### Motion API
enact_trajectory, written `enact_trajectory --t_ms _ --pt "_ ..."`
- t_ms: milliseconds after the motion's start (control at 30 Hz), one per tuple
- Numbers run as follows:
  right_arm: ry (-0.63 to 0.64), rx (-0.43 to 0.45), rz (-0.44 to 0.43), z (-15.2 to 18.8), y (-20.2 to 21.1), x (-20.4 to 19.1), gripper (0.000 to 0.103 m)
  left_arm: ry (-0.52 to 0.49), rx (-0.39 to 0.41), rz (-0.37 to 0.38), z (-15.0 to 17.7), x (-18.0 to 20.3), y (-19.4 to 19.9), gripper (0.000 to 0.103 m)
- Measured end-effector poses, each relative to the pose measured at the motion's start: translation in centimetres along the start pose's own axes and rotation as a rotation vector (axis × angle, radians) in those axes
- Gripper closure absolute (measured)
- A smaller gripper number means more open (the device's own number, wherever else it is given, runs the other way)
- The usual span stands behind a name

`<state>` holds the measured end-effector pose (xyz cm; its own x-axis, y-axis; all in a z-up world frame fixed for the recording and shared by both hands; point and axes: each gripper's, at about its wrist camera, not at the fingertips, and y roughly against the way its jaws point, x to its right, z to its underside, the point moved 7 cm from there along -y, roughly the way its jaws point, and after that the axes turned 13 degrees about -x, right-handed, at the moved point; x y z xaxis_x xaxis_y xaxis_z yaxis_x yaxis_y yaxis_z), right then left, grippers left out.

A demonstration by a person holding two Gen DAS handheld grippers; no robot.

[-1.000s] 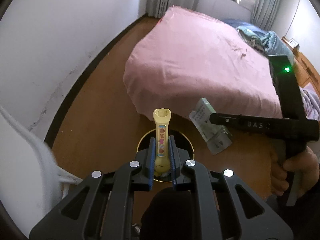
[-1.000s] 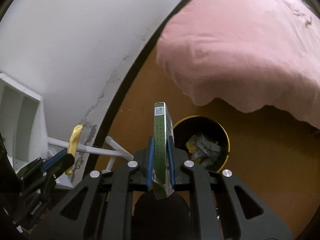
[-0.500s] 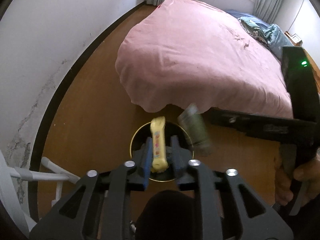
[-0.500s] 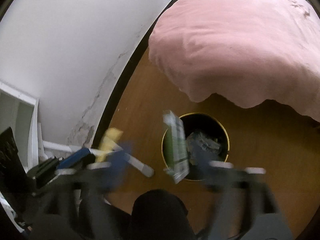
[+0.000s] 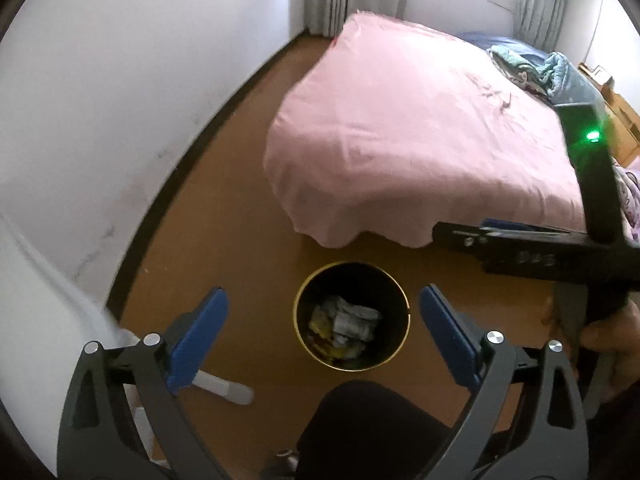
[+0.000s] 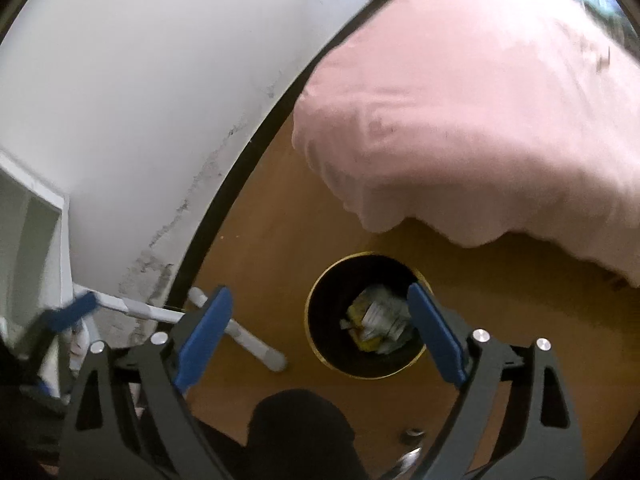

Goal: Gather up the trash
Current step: 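Return to the desk and grasp the grey cloth with both grippers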

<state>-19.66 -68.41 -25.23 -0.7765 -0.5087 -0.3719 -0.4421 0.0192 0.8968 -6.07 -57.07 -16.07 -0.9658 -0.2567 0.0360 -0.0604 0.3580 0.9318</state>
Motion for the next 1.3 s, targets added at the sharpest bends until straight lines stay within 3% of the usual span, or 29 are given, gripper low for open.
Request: enact_trajectory --t_ms 167,333,467,667,800,967,1067,1300 --pt "0.144 0.065 0.0 0.5 3.5 -6.2 0.013 0.017 0.095 -0.03 2.1 -1.8 7.0 0.007" --pt "0.323 0.085 -0.059 2.3 5.1 -15.5 0.013 0.14 0.145 -0.101 6.8 -8.2 12.5 0.007" --pt "0.491 0.068 -0.13 4.5 4.9 -24.7 0.013 0.32 0.146 -0.188 12.9 -15.6 15.7 0.007" --pt "0.784 -0.024 -0.215 11.1 1.9 -39.8 0.013 0.659 0.142 -0.321 25.8 -26.8 20.4 0.007" --pt "0.95 -0.071 -0.251 15.9 0.5 -47.6 0.013 0.848 0.141 -0.388 34.2 -31.3 23.0 0.007" --pt "1.125 -0.129 -0.289 21.8 -1.9 -56.1 0.013 1.038 0.133 -0.43 43.2 -34.3 25.3 0.007" --pt "1.21 -0.156 -0.295 25.4 -2.9 -60.0 0.013 1.104 0.131 -0.434 46.8 -35.2 26.3 0.007" --pt "1.365 -0.169 -0.262 30.3 -5.9 -65.7 0.025 1.162 0.143 -0.418 50.3 -36.4 27.1 0.007"
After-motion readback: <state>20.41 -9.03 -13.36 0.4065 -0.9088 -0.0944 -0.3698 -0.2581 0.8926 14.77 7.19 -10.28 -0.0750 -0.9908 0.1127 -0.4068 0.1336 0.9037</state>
